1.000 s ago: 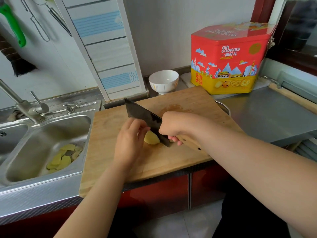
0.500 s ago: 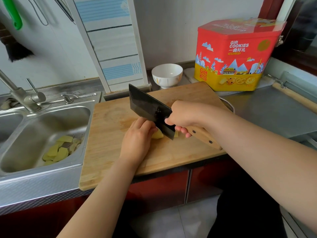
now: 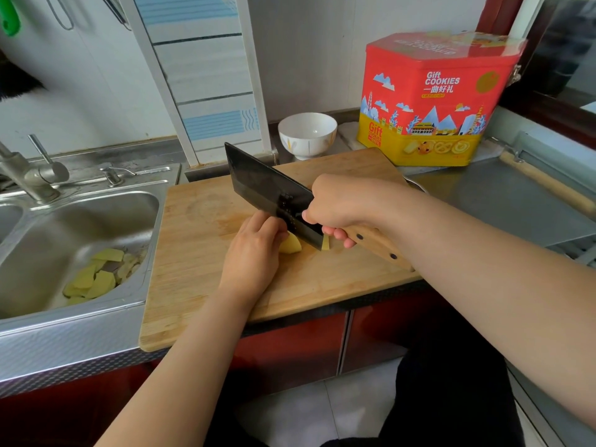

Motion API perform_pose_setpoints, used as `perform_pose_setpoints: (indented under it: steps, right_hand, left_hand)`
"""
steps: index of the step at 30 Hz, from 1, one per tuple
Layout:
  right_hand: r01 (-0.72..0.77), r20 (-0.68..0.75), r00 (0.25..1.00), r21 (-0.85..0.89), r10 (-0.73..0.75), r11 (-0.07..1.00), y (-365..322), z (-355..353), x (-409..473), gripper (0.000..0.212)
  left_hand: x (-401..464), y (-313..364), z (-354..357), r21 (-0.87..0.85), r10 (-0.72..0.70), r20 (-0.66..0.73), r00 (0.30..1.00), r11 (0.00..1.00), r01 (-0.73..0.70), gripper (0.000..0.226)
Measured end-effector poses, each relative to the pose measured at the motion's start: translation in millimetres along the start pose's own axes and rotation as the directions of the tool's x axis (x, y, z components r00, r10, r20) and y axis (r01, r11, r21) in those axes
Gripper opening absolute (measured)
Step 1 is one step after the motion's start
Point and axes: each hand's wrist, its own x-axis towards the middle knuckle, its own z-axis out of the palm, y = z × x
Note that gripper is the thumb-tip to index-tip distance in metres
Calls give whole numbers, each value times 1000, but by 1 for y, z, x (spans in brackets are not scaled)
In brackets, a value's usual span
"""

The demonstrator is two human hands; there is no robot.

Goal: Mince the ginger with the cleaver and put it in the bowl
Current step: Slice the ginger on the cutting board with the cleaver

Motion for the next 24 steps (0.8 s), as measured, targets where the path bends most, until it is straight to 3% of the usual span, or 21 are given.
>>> perform_pose_setpoints:
  steps: [3,9,15,24]
  right_hand:
    - [8,18,1000,-29,-8,1000,-3,0,0,31]
    - [-75,53,996,-20,76,997,-5,0,11,16]
    - [-106,102,988,-61,112,992,-9,8,20,25]
    - [-86,88,992,-99,95,991,-6,24,24,22]
  left_hand:
    - [-1,-1,0,0,0,1,1000,1000,0,6]
    - [-1,-2,2,-2,-16,-6,1000,1000,16,4]
    - [-1,-4,4,-7,3,-17,1000,1000,-3,4]
    - [-2,-5,3,-25,10,-28,1000,1000,-11,5]
